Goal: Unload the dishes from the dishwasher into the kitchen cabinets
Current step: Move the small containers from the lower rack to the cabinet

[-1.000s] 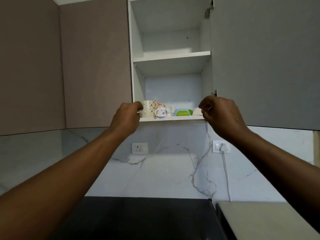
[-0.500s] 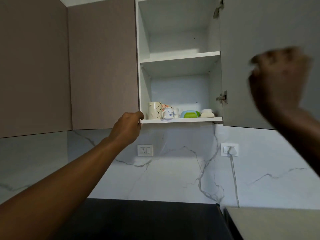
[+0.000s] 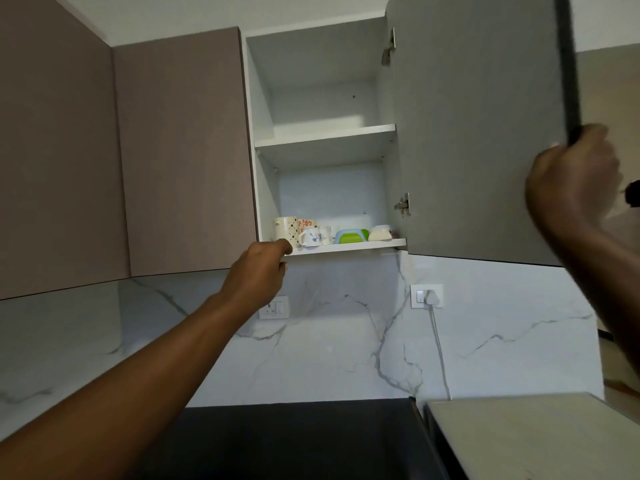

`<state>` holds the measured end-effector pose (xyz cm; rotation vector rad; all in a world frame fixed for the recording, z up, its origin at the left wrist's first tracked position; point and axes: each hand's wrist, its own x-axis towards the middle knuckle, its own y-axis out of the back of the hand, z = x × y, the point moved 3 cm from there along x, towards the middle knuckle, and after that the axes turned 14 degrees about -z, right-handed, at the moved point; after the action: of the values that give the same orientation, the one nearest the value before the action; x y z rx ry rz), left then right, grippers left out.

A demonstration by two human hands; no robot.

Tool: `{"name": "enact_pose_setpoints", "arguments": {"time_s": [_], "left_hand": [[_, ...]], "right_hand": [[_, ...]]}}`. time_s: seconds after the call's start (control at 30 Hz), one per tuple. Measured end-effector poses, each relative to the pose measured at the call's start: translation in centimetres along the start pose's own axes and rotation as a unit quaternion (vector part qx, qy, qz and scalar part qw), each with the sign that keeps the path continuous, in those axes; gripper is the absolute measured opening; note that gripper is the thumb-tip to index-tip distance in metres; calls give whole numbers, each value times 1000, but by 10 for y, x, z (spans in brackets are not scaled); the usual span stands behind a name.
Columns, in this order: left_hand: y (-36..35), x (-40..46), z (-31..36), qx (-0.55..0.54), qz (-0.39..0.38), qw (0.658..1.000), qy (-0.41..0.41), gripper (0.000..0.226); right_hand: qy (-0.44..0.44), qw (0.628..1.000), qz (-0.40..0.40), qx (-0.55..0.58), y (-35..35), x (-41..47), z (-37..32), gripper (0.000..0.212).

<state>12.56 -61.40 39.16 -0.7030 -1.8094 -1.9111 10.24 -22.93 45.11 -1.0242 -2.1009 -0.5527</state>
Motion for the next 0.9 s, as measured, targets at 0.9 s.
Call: {"name": "enact_pose_setpoints", "arguments": {"time_s": [0.9], "left_hand": [[2, 89, 33, 304, 210, 929, 12, 47]], "right_hand": [[428, 846, -282, 149, -260, -57, -83, 65]]}}
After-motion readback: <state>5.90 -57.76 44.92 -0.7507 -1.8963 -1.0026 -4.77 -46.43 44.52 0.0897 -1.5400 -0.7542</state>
